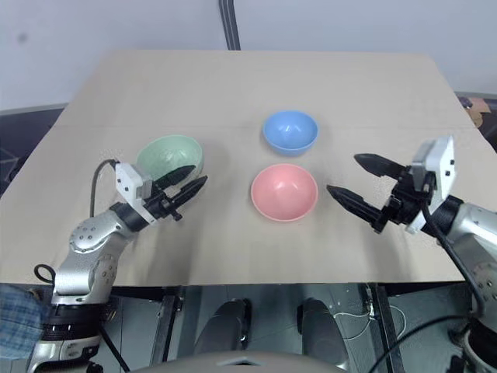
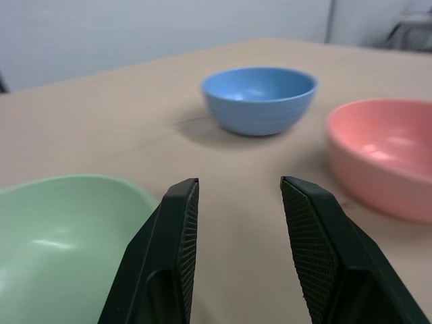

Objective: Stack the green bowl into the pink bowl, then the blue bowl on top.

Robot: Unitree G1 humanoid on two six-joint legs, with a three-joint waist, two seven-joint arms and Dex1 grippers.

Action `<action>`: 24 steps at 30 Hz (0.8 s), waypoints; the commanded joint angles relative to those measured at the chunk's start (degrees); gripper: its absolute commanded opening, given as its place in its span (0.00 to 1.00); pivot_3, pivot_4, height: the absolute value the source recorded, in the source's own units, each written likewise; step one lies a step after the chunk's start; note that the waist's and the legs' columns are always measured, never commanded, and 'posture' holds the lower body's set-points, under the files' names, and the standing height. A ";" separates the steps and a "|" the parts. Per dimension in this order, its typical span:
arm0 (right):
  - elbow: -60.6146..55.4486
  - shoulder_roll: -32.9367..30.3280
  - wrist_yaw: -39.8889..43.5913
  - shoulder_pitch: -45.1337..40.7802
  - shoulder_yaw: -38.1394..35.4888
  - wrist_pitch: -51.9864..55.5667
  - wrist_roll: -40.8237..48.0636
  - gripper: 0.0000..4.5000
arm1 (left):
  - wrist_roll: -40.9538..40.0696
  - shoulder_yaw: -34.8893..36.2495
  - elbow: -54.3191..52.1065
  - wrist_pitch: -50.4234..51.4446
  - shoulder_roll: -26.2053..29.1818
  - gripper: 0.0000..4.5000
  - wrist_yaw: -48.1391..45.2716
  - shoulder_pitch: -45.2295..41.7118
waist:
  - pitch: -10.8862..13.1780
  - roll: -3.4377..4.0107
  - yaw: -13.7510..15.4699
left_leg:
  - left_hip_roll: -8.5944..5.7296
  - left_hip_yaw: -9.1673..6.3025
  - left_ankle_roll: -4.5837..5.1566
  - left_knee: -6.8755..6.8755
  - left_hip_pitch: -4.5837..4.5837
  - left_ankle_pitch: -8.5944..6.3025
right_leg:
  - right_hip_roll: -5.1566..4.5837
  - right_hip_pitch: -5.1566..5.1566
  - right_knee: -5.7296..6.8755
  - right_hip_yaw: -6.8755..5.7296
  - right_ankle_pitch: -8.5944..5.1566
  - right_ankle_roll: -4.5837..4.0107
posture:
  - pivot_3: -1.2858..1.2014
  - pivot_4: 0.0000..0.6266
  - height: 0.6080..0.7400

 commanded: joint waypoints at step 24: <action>-0.34 -5.51 -5.06 5.92 -0.99 -9.29 4.11 1.00 | 5.59 0.83 5.54 -6.43 2.48 0.46 1.41 -4.02 | 0.00 -0.01 0.06 | 0.00 0.00 0.00 -0.01 -0.02 0.00 | -0.01 0.00 -0.03 0.00 0.00 0.01 | 0.52 0.24 1.00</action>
